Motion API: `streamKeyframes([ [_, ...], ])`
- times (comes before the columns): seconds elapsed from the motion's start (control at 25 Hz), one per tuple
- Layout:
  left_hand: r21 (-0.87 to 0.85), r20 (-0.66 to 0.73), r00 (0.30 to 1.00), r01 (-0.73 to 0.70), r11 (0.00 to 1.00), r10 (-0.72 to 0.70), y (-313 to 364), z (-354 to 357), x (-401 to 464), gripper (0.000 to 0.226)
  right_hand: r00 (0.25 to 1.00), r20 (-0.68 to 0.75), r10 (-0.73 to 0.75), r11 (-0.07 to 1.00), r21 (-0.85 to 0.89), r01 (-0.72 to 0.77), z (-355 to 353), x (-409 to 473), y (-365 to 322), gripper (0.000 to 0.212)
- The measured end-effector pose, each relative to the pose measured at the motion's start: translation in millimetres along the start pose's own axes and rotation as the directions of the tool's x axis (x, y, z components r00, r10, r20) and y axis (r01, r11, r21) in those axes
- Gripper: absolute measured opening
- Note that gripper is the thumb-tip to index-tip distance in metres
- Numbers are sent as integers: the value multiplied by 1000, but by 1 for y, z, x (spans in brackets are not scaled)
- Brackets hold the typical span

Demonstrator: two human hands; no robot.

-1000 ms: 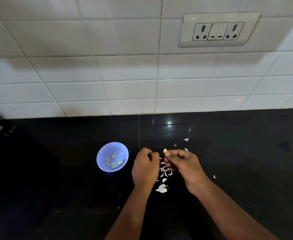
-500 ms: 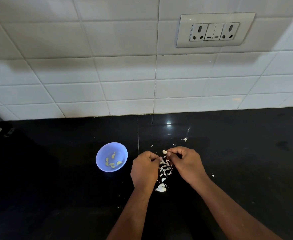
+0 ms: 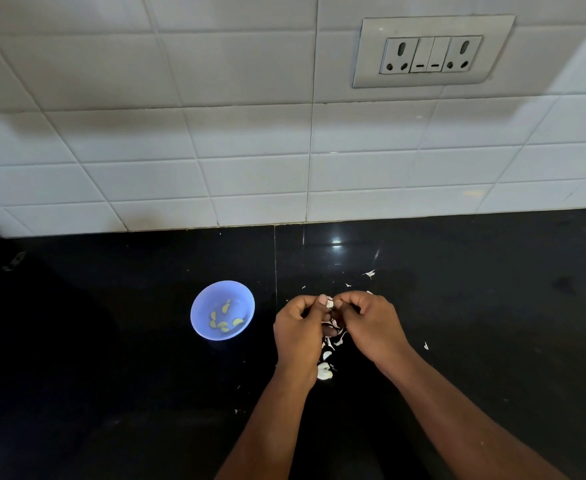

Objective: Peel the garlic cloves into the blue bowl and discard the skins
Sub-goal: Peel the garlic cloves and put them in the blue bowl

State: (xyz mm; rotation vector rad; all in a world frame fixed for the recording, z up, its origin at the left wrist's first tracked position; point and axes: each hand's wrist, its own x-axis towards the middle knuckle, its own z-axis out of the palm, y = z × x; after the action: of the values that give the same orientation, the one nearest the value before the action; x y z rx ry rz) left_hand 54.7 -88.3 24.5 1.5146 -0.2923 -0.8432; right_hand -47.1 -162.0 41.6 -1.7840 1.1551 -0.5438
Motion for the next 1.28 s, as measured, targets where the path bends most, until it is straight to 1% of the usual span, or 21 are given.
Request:
streamKeyframes([
  [0.08, -152, -25, 998, 53, 987, -57, -1, 6, -2, 17, 993, 25, 115, 968, 220, -118, 4, 0, -2, 23],
  [0.12, -211, -35, 997, 65, 975, -74, -2, 8, -4, 18, 988, 39, 152, 941, 299, -156, 5, 0, -3, 23],
  [0.24, -282, -61, 996, 50, 958, -70, -5, 12, -7, 18, 971, 92, 221, 846, 477, -238, 8, -1, -7, 21],
  [0.32, -314, -72, 996, 30, 949, -55, -7, 11, -7, 18, 957, 134, 256, 795, 535, -287, 9, -1, -6, 22],
  [0.48, -350, -66, 995, 44, 936, -71, -12, 12, -5, 21, 937, 185, 297, 740, 576, -348, 12, 2, -4, 21],
  [0.52, -330, -72, 995, 42, 943, -70, -12, 12, -5, 21, 935, 193, 298, 743, 569, -354, 11, 1, -3, 21],
  [0.56, -265, -90, 995, 16, 964, -42, -13, 10, -5, 22, 935, 204, 292, 758, 547, -356, 11, 1, -3, 21],
  [0.6, -140, -113, 993, -44, 989, 28, -14, 7, -3, 21, 935, 219, 280, 778, 518, -355, 10, 0, -3, 22],
  [0.64, 37, -117, 983, -135, 990, 138, -14, 2, -1, 20, 935, 237, 265, 797, 492, -351, 11, -1, -4, 23],
  [0.68, 227, -79, 964, -232, 946, 255, -14, -1, 0, 20, 937, 250, 246, 815, 470, -339, 11, -3, -4, 25],
  [0.72, 379, -15, 941, -308, 873, 338, -15, -3, 1, 21, 942, 250, 223, 834, 452, -317, 12, -4, -4, 26],
  [0.76, 470, 36, 924, -352, 809, 381, -15, -4, 2, 23, 949, 238, 204, 845, 447, -294, 12, -6, -4, 25],
  [0.8, 507, 55, 916, -368, 779, 396, -17, -4, 2, 24, 956, 222, 192, 845, 458, -276, 12, -7, -3, 23],
  [0.84, 501, 45, 924, -350, 792, 380, -16, -3, 0, 25, 962, 207, 181, 840, 476, -260, 12, -7, -2, 20],
  [0.88, 433, 17, 943, -307, 847, 333, -17, 0, 0, 25, 967, 193, 166, 839, 488, -242, 12, -6, -1, 17],
  [0.96, 236, -41, 983, -164, 958, 178, -16, 9, -2, 24, 979, 159, 126, 845, 500, -190, 11, -6, 0, 11],
  [1.04, 79, -96, 995, -32, 996, 39, -13, 15, 0, 22, 988, 135, 73, 833, 537, -135, 12, -6, -2, 6],
  [1.08, 41, -118, 993, 6, 999, -1, -12, 15, 2, 22, 989, 136, 53, 823, 555, -120, 12, -6, -2, 5],
  [1.12, 42, -132, 991, 25, 999, -19, -12, 13, 5, 22, 989, 141, 46, 815, 567, -119, 12, -6, -4, 7],
  [1.16, 94, -133, 991, 27, 995, -14, -13, 10, 7, 22, 988, 146, 53, 807, 576, -128, 12, -5, -4, 10],
  [1.28, 344, -13, 1000, -20, 939, 26, -13, -3, 13, 26, 985, 136, 106, 779, 605, -167, 9, -3, -2, 17],
])
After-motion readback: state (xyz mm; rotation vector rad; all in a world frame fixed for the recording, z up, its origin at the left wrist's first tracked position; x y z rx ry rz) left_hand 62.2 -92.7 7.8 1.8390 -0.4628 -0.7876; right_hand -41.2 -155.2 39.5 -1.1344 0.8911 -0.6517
